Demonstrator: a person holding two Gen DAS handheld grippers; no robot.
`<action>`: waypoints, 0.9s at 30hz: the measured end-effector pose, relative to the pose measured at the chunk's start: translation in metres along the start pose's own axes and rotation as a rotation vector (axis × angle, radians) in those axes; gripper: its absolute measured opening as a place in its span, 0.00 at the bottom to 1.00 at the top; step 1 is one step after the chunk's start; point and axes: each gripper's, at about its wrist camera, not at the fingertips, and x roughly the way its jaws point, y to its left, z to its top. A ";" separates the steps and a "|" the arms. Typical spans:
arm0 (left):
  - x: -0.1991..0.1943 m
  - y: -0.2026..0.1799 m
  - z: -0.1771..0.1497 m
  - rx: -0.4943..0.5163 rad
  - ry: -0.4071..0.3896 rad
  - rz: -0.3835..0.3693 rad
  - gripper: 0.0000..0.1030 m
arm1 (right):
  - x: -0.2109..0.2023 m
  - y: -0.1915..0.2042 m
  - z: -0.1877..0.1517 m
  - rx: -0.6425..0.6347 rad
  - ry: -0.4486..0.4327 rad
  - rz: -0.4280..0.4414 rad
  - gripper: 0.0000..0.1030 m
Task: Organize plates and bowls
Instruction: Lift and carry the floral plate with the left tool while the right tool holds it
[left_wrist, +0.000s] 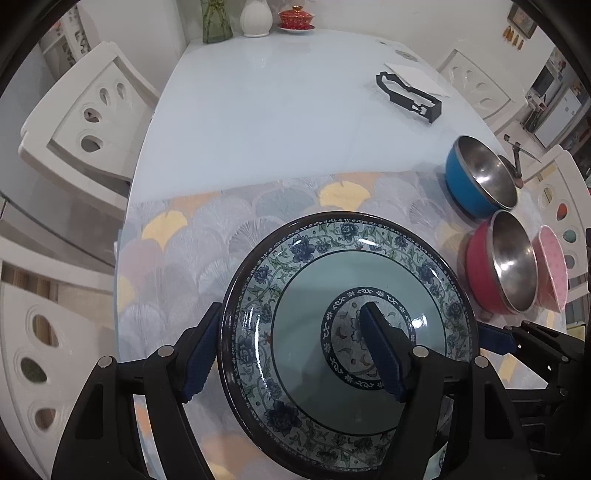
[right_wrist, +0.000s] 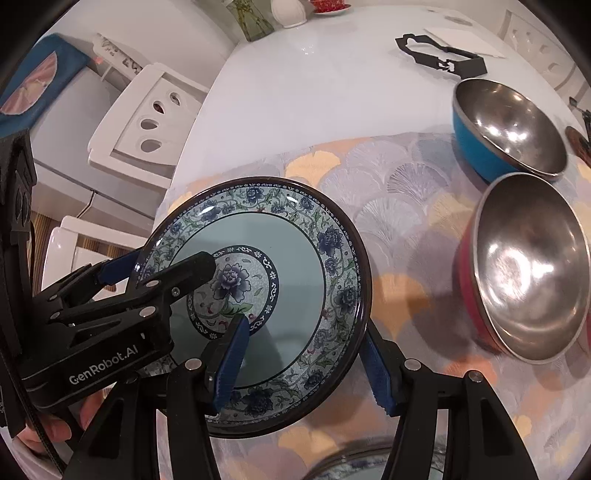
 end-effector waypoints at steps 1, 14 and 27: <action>-0.003 -0.002 -0.002 0.000 -0.001 0.000 0.69 | -0.001 0.000 -0.001 -0.003 -0.001 -0.002 0.57; -0.031 -0.039 -0.037 -0.030 -0.018 -0.003 0.69 | -0.033 -0.019 -0.036 -0.037 -0.011 0.014 0.57; -0.044 -0.087 -0.063 -0.025 -0.003 -0.035 0.69 | -0.074 -0.056 -0.061 -0.090 -0.043 0.031 0.57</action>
